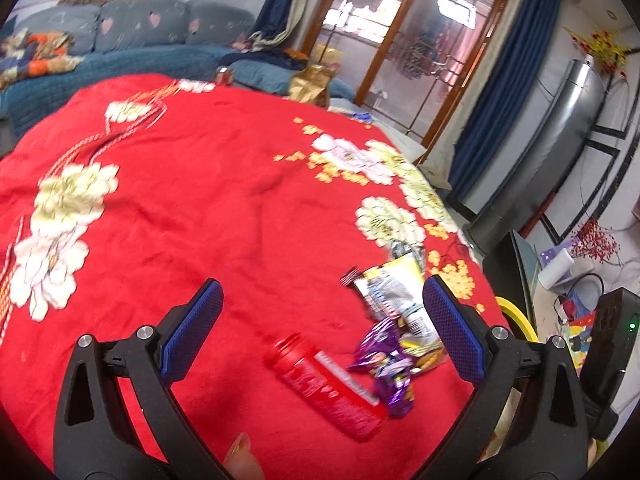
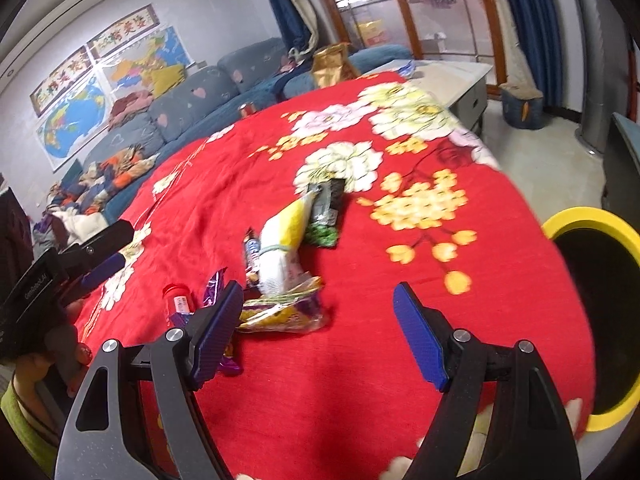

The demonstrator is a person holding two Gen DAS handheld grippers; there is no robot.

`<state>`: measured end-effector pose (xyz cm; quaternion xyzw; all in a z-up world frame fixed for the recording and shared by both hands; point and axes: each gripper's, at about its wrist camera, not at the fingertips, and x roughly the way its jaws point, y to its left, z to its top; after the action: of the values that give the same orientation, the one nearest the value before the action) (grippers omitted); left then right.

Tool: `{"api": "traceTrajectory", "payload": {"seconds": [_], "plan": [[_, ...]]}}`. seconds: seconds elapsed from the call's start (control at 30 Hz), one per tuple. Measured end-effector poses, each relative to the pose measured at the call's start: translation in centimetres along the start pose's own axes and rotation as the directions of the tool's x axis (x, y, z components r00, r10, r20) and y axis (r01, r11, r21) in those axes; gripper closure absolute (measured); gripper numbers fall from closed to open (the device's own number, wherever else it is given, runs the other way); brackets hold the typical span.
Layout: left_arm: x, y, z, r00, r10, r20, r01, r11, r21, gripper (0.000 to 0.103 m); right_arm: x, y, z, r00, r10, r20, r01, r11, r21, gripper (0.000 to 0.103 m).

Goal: Collect trash
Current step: 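Move both open tools back over the remaining trash on the bed, then grasp the red bottle with the left tool while the right tool grasps a purple foil wrapper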

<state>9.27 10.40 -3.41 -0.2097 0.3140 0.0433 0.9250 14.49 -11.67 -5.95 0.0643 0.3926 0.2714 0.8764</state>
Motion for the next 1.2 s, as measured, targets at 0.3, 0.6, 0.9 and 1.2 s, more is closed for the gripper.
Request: {"api": "traceTrajectory", "payload": {"seconds": [0.3, 0.6, 0.9, 1.2], "plan": [[1.1, 2.0, -2.2, 0.995, -0.022, -0.098, 0.017, 0.998, -0.058, 0.018, 3.3, 0.1, -0.4, 0.994, 0.075, -0.083, -0.073, 0.997, 0.02, 0.029], [2.7, 1.6, -4.6, 0.982, -0.034, -0.184, 0.021, 0.997, -0.071, 0.026, 4.3, 0.2, -1.2, 0.989, 0.108, -0.099, -0.107, 0.994, 0.01, 0.036], [2.7, 0.3, -5.6, 0.981, -0.04, -0.191, 0.035, 0.999, -0.031, 0.036, 3.9, -0.1, -1.6, 0.986, 0.134, -0.103, -0.133, 0.991, 0.017, 0.069], [2.9, 0.7, -5.4, 0.976, -0.086, -0.199, 0.073, 0.995, -0.073, 0.065, 2.4, -0.8, -1.9, 0.98, 0.171, -0.1, -0.166, 0.985, 0.049, 0.084]]}}
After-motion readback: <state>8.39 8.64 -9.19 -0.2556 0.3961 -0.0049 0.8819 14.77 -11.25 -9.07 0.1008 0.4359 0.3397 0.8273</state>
